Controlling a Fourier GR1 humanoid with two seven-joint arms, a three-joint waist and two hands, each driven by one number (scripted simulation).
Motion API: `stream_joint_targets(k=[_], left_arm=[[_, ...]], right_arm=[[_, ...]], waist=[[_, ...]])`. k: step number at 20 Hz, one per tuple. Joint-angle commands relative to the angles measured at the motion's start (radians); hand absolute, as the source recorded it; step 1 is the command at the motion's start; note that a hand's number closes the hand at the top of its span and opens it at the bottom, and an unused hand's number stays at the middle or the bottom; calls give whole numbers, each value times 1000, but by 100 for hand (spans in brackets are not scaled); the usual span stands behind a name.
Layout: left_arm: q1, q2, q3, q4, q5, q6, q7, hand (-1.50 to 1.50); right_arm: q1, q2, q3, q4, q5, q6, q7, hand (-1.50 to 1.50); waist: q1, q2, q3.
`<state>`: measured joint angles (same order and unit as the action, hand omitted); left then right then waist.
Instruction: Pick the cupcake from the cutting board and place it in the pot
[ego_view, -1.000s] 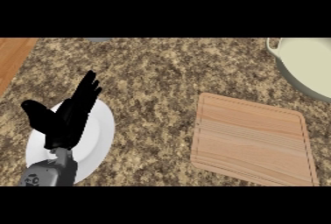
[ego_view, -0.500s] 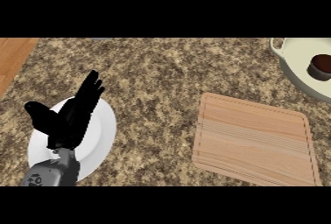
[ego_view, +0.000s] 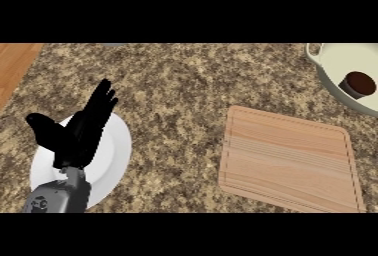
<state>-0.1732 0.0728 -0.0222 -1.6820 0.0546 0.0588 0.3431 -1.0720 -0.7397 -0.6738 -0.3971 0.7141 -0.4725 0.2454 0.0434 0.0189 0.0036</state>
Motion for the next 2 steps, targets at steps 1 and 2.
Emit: stream_joint_targets(k=[1, 2], left_arm=[[-17, 2, 9, 0, 11, 1, 28, 0], [20, 18, 23, -2, 12, -12, -4, 0]], right_arm=[[32, -40, -64, -2, -54, -103, -111, -150], [31, -70, -66, -10, -57, -94, -77, -150]], waist=[[-4, 0, 0], [-15, -8, -2]])
